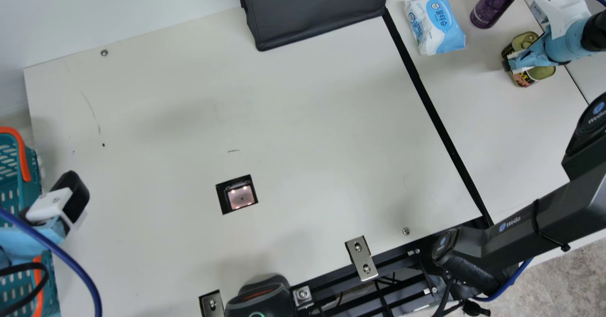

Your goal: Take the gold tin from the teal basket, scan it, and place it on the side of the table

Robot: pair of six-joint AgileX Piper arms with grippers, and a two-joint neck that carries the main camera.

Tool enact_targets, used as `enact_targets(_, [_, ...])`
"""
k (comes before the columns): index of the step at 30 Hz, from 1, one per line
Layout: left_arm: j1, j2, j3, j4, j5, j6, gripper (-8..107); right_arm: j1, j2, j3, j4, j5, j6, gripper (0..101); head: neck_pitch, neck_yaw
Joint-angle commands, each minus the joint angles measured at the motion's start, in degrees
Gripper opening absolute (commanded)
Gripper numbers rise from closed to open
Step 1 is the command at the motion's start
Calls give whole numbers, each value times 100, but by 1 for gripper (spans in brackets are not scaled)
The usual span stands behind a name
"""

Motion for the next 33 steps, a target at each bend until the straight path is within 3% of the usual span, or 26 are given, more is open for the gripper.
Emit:
enact_targets(1, [0,0,0,0,0,0,90,18,1,-7,-23,-21,18,67,-166,-13])
enact_targets(10, [0,0,0,0,0,0,90,65,8,6,-90,-104,86,95,-166,-13])
enact_targets(23, [0,0,0,0,0,0,90,289,-811,323,-316,-213,592,95,-166,-13])
enact_targets(33, [0,0,0,0,0,0,90,671,-1934,431,-425,187,1479,95,-166,-13])
